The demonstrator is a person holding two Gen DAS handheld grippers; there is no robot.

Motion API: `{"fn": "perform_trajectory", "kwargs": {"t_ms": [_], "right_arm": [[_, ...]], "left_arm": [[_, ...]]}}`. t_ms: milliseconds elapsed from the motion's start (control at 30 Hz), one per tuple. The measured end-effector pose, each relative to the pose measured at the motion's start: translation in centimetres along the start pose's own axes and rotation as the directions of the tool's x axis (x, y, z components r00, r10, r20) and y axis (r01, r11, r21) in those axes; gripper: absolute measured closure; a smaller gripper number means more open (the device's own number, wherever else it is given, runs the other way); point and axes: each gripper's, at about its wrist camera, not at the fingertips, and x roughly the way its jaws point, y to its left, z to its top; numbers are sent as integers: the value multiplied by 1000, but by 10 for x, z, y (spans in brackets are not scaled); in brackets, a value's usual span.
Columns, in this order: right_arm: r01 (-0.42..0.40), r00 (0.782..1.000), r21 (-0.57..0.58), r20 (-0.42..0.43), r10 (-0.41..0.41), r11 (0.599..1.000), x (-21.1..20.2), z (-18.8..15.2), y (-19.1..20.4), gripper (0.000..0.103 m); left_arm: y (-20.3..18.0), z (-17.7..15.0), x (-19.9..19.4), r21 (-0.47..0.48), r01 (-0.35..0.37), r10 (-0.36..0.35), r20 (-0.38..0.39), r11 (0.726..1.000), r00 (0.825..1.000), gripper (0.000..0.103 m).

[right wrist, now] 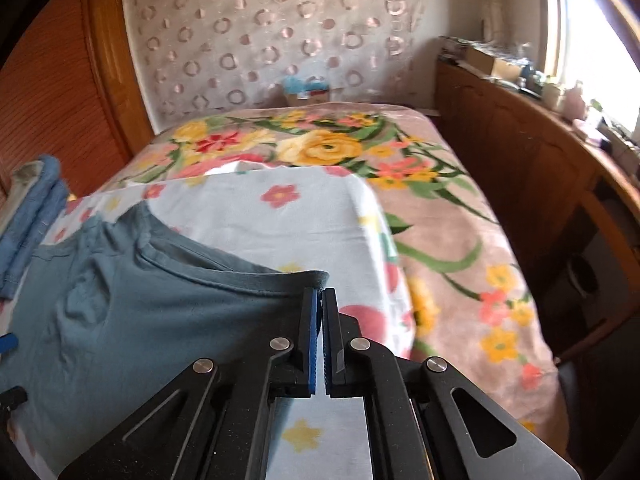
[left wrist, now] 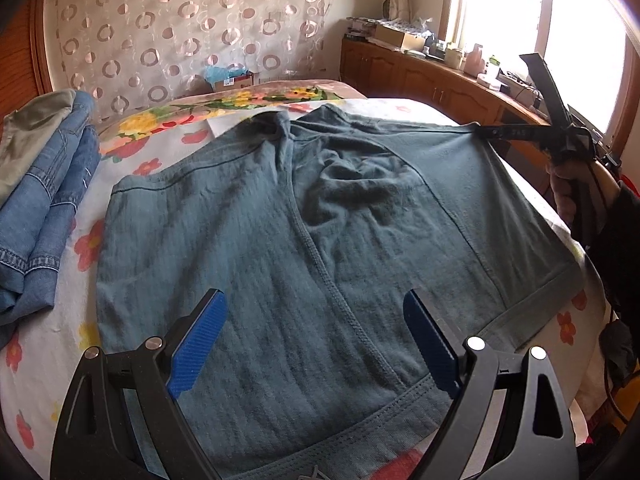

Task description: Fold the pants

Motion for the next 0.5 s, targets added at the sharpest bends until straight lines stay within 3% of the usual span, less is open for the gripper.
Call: {"fn": "perform_trajectory", "kwargs": {"t_ms": [300, 467, 500], "right_arm": [[24, 999, -47, -24, -26, 999, -5, -4, 23, 100], [9, 1000, -54, 10, -9, 999, -24, -13, 26, 69], [-3, 1000, -57, 18, 4, 998, -32, -19, 28, 68]], "left_arm": [[2, -1, -7, -3, 11, -11, 11, 1000, 1000, 12], [8, -7, -20, -21, 9, -8, 23, 1000, 1000, 12], [9, -11, -25, -22, 6, -6, 25, 1000, 1000, 12]]}}
